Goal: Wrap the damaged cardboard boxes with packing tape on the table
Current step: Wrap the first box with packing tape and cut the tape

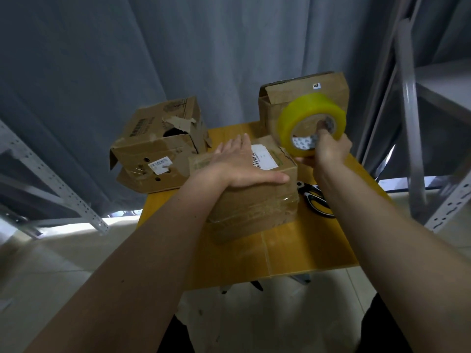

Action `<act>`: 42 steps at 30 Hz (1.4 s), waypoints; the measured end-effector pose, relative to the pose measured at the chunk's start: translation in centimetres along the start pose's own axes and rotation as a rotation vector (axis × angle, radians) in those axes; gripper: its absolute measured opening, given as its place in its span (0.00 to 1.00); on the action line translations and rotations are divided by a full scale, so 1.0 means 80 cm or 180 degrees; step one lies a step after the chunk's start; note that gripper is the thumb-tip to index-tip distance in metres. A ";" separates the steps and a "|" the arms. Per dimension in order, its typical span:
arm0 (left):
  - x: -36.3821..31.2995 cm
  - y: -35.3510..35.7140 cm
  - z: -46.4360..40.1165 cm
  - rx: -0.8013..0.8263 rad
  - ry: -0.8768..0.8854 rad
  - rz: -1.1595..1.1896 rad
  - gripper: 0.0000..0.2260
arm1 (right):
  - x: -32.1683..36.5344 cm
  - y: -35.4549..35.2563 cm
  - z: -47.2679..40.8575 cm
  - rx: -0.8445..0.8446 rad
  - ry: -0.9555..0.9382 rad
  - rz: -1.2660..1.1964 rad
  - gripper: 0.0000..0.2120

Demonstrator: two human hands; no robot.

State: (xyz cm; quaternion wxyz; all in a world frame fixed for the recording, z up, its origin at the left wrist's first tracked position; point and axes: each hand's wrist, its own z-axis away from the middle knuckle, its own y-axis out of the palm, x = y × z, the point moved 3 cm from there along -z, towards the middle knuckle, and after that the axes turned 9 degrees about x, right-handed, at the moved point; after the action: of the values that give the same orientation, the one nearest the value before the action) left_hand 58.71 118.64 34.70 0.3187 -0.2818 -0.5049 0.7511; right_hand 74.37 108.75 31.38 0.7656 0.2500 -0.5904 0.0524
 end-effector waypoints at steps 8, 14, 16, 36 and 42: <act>0.000 -0.004 -0.003 0.0061 -0.0041 -0.0123 0.62 | -0.060 -0.001 -0.002 0.0317 0.1261 -0.0534 0.19; -0.024 -0.013 -0.015 0.0490 -0.0234 -0.0172 0.60 | -0.068 0.002 -0.003 0.0428 0.1371 -0.0447 0.19; -0.037 -0.015 -0.022 0.0591 -0.0248 -0.0137 0.61 | -0.070 0.001 -0.003 0.0439 0.1432 -0.0404 0.18; -0.034 -0.043 0.048 -0.2036 0.1317 0.1470 0.58 | 0.082 0.048 0.050 0.0953 -0.0324 -0.0510 0.07; -0.007 -0.004 0.057 -0.1779 0.1076 0.2296 0.55 | 0.077 0.072 0.078 0.0979 -0.0846 0.0606 0.08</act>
State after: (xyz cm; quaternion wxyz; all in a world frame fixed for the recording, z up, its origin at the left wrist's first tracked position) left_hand 55.73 115.71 36.56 0.0278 -0.6316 -0.4986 0.5930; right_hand 68.55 109.63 40.04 0.6255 0.3117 -0.6921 0.1805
